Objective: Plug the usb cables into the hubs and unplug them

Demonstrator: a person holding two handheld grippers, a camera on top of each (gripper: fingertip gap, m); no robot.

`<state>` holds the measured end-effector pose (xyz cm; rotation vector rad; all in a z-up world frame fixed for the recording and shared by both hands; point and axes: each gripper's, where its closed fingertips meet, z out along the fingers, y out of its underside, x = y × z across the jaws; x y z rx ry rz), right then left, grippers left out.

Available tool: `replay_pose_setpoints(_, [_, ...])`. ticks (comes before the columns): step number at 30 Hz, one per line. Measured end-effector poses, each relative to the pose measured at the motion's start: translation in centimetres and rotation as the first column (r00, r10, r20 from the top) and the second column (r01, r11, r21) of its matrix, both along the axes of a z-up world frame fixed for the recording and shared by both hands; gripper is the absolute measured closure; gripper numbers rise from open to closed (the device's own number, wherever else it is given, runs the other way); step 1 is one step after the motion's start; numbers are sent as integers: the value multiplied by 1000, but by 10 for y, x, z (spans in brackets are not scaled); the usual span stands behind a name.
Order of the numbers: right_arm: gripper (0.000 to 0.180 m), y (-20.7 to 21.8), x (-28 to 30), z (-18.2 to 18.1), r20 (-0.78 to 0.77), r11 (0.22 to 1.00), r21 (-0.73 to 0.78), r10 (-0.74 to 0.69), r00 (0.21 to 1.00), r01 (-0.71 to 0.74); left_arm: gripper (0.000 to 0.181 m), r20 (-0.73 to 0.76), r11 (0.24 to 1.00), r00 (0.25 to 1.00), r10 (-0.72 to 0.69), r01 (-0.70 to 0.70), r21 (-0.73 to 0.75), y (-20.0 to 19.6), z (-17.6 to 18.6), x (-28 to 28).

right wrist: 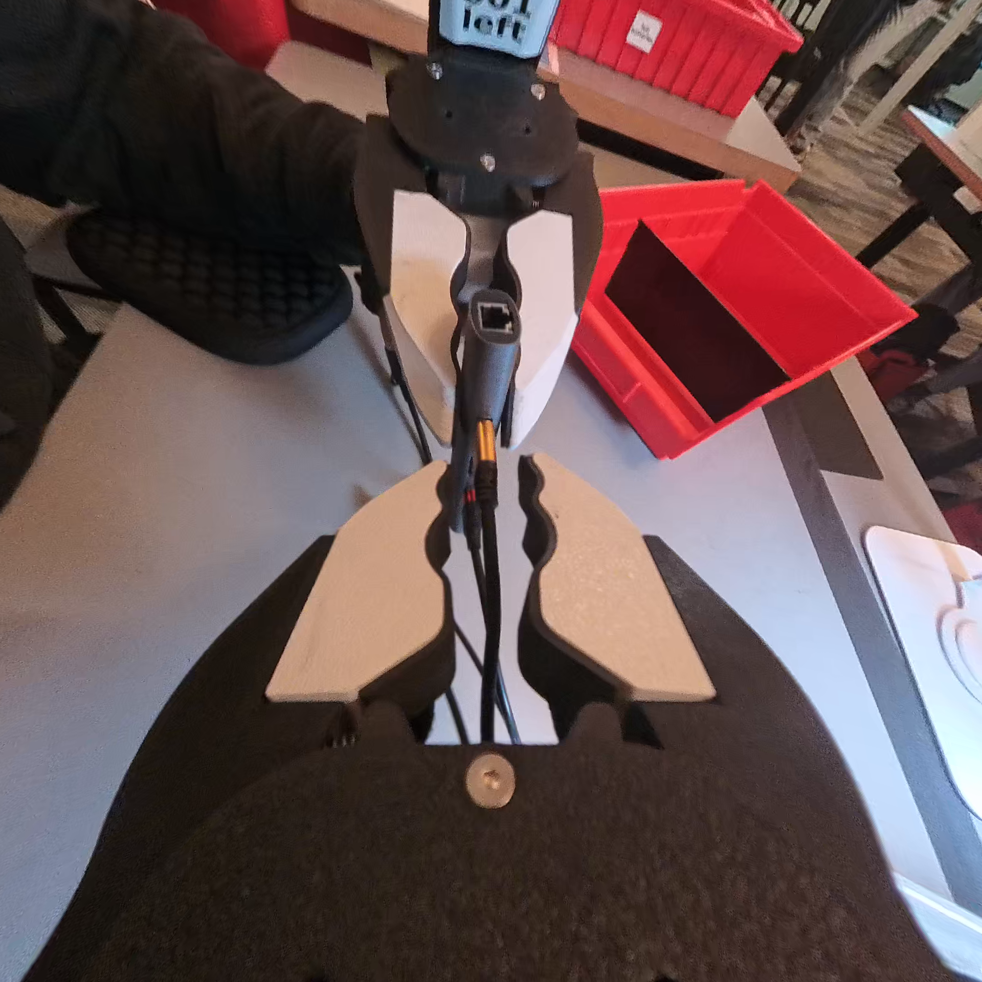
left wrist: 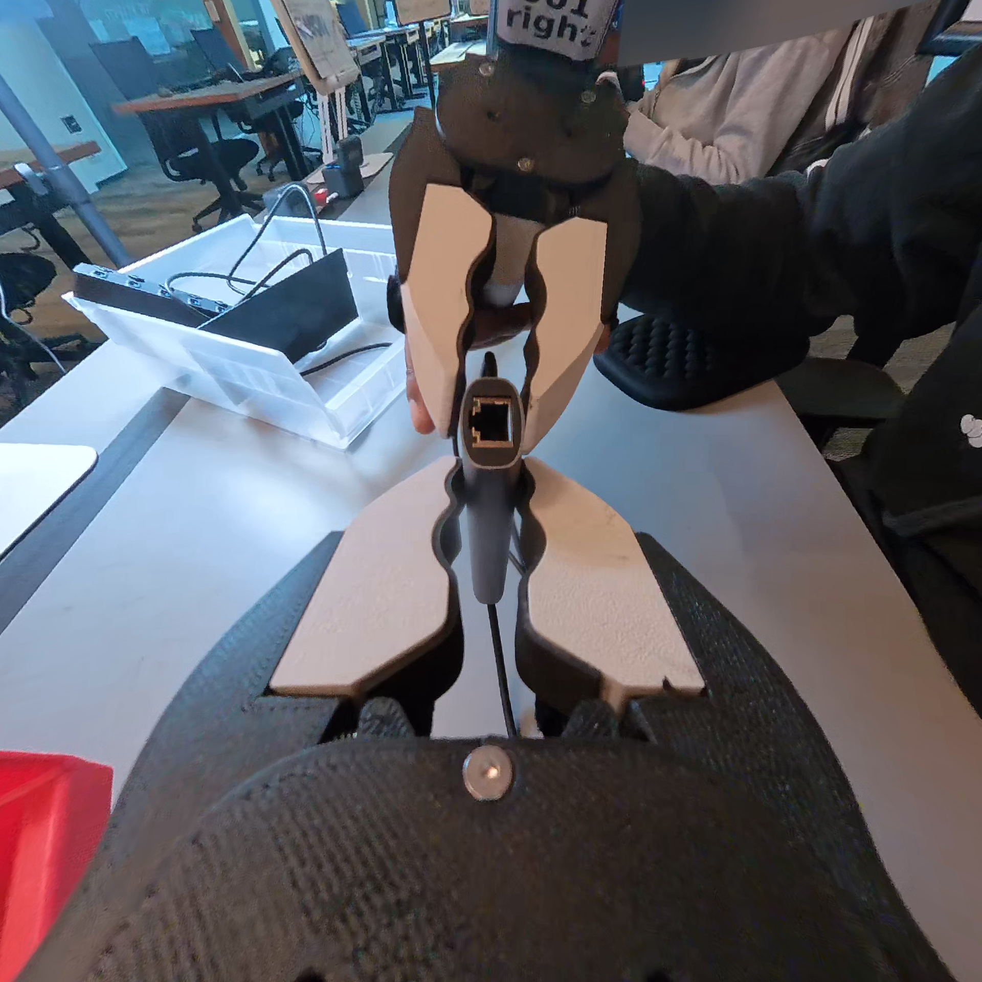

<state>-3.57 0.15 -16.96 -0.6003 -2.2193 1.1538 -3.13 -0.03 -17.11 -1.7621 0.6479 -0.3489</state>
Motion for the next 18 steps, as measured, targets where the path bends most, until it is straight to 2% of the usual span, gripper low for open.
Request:
replay_pose_setpoints(4, [155,-2,1,-5,-3,998,55,-6,1000,7,163,-25,1000,1000,-1,0,-29,1,-6,3])
replay_pose_setpoints(7, [171,-4,1,-9,2,996,89,1,1000,-1,163,-43,999,999,2,-4,-33,2,-9,5])
replay_pose_setpoints(9, [172,-5,2,-8,-6,995,103,10,1000,-9,163,-51,1000,999,-2,1,-25,1,-8,6])
replay_pose_setpoints(13, [172,-5,3,-2,-4,998,65,23,1000,-23,163,-131,1000,991,19,-19,0,0,-2,6])
replay_pose_setpoints(18, [172,-4,7,3,17,998,26,59,998,-60,163,-135,999,991,25,-22,25,0,5,9])
